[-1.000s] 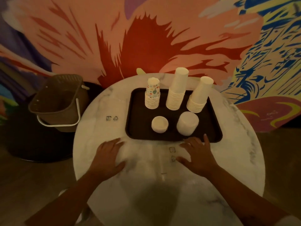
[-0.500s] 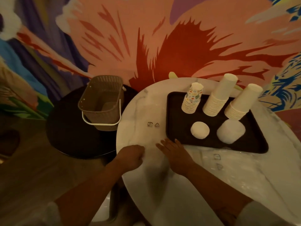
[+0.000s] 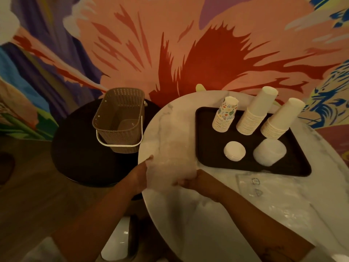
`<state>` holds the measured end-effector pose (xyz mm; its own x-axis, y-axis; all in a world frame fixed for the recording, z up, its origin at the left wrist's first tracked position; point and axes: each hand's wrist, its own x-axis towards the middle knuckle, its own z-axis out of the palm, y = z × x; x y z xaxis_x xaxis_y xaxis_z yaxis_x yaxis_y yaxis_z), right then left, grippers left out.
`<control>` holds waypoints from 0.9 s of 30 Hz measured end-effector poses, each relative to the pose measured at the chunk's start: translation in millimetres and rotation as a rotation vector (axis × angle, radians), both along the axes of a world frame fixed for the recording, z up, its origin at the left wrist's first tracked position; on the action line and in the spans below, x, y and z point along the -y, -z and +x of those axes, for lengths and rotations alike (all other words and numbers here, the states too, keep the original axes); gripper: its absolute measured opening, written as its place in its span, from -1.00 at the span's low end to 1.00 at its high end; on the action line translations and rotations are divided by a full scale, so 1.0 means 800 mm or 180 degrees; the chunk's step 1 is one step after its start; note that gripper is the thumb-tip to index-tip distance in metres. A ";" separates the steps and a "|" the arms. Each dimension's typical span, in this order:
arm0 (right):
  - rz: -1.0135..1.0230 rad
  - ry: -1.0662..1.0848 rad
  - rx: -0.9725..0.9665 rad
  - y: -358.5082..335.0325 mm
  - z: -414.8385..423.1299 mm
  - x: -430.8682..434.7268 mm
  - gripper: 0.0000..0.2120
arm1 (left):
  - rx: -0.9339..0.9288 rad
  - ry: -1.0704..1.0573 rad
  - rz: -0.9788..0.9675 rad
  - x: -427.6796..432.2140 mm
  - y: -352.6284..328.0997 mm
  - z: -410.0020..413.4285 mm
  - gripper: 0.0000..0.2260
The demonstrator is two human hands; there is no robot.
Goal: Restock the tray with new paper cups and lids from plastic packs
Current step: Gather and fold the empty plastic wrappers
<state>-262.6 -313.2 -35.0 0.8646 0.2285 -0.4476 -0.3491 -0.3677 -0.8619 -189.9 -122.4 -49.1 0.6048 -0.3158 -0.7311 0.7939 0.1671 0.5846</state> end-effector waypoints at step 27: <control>0.0260 0.2720 0.0273 -0.010 -0.049 0.120 -0.85 | 0.0555 0.2766 0.0462 0.115 -0.033 -0.069 -0.77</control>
